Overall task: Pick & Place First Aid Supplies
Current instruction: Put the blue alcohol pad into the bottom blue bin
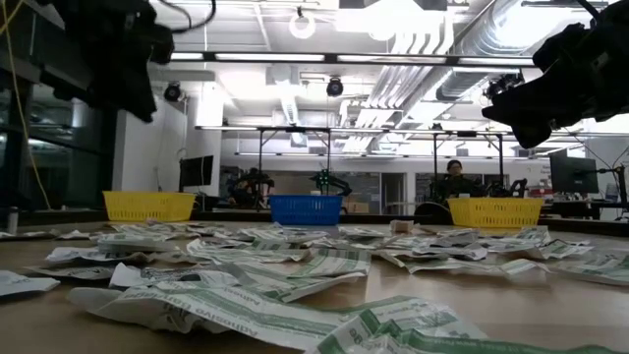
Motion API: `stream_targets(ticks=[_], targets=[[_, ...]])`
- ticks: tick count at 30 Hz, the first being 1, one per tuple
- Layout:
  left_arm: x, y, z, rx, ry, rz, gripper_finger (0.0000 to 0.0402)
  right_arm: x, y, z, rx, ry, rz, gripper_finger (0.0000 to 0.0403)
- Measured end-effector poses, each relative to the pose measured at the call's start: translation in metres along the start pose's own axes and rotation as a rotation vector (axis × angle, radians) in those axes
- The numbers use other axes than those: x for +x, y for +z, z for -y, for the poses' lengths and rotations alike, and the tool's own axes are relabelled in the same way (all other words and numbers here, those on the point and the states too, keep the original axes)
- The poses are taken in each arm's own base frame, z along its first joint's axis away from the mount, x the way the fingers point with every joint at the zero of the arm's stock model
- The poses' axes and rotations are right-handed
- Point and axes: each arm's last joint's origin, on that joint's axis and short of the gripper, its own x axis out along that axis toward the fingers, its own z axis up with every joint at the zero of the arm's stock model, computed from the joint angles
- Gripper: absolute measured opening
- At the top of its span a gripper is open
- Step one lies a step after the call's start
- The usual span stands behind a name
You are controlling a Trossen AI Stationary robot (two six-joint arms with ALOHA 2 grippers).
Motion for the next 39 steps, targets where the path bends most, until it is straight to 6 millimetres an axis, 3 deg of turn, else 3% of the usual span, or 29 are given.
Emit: stream_targets(ticks=[11,28,39], targets=[[0.030,0.007,-0.028,-0.314,0.194,-0.253,0.0111,0.000,0.000,0.000,0.000,0.000,0.000,0.0129],[0.069,0.011,-0.054,-0.421,0.461,-0.358,0.0114,0.000,0.000,0.000,0.000,0.000,0.000,0.0129],[0.095,0.019,-0.067,-0.404,0.523,-0.374,0.0228,0.000,0.000,0.000,0.000,-0.001,0.000,0.0129]])
